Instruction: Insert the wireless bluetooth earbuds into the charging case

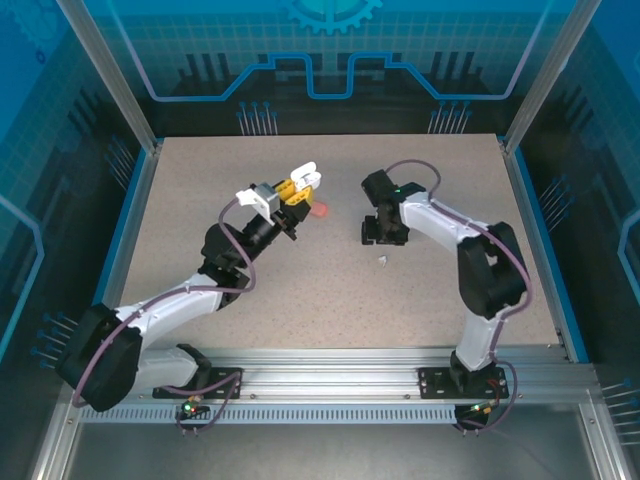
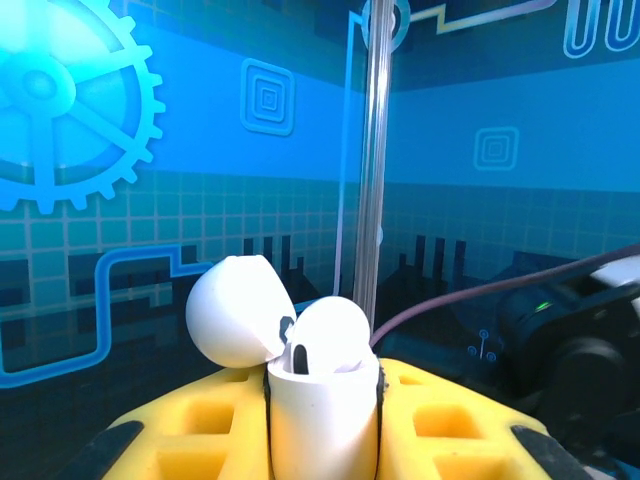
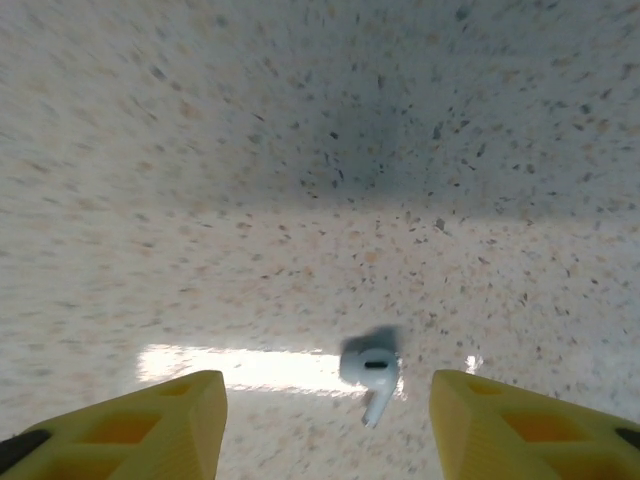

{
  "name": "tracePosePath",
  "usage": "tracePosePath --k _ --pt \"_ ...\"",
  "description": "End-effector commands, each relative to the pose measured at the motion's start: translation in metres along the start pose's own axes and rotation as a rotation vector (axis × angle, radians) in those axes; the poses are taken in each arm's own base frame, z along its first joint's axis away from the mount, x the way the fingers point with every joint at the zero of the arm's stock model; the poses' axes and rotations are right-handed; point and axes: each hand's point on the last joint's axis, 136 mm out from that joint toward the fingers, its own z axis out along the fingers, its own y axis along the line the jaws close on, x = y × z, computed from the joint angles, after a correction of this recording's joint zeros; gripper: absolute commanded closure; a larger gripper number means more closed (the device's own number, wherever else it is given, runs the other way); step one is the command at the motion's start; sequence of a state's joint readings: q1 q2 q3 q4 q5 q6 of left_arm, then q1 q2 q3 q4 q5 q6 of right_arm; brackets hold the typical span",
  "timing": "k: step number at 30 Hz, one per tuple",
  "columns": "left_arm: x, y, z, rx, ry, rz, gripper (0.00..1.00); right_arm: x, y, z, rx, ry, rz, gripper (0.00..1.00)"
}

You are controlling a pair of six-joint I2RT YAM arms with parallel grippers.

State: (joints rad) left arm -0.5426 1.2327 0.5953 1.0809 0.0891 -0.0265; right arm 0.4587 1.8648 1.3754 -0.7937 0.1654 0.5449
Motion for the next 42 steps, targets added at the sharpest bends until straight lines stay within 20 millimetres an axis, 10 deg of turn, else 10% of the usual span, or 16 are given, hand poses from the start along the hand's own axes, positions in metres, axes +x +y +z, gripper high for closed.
tracePosePath --k 1,15,42 --pt "-0.014 0.005 -0.007 -0.025 -0.041 0.02 1.0 0.006 -0.012 0.012 0.065 0.071 -0.074 0.47" --pt "-0.011 0.006 -0.008 -0.027 -0.034 0.009 1.0 0.023 -0.016 0.044 0.096 0.163 -0.07 0.56" --pt "-0.008 0.005 -0.004 -0.018 -0.024 -0.007 1.0 0.04 -0.031 0.043 0.13 0.178 -0.036 0.62"
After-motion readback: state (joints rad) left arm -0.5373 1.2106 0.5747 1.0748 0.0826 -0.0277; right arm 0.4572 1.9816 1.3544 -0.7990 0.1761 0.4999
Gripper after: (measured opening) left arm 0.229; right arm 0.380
